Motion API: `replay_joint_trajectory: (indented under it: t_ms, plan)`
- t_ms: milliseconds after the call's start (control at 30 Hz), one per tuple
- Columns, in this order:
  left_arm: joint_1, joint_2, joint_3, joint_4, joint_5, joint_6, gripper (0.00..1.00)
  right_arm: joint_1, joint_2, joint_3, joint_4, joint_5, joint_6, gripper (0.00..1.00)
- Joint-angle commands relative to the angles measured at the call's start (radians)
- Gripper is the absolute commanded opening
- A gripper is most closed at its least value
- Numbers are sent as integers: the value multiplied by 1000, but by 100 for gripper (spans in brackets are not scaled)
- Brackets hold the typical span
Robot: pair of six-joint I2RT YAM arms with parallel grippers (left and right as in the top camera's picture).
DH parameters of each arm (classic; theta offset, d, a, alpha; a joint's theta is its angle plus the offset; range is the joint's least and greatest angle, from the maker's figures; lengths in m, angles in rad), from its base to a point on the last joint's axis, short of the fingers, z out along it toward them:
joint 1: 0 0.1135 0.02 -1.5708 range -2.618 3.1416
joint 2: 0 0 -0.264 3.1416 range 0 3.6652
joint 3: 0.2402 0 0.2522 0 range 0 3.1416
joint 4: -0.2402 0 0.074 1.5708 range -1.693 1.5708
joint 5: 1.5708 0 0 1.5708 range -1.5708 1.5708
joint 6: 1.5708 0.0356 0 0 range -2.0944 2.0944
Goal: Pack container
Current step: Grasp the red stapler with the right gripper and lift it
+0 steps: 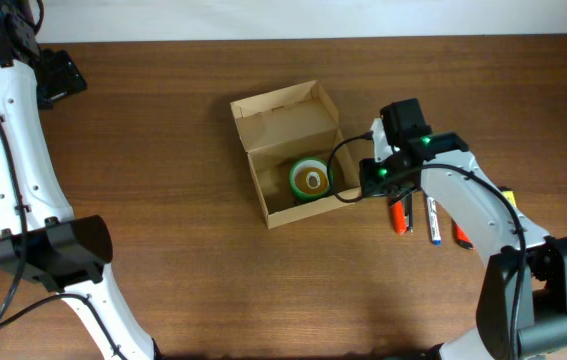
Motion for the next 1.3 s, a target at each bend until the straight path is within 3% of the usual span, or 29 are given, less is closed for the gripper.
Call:
replay_joint_trajectory:
  t_ms: [0,267,533,700,733,800,867,1033,1267]
  plan:
    - [3,17,-3,0,3,4,100,32,6,-4,2,-39,-27,4]
    - [3,17,-3,-1,3,4,100,134,6,-4,-5,-21,-31,4]
    - [3,17,-3,-1,3,4,100,-64,5,14,-113,42,-35,3]
    - [3,17,-3,-1,3,4,100,-109,6,-14,-130,90,-30,4]
    - [3,17,-3,-1,3,4,99,-111,6,-18,-139,94,-28,8]
    - [3,17,-3,-1,3,4,100,-116,5,-25,-164,105,-26,48]
    - [3,17,-3,-1,3,4,99,-118,5,-26,-169,105,-23,64]
    - [3,17,-3,-1,3,4,100,-161,16,-30,-176,109,-22,73]
    - [3,17,-3,-1,3,4,100,-165,116,-37,-164,111,-18,74]
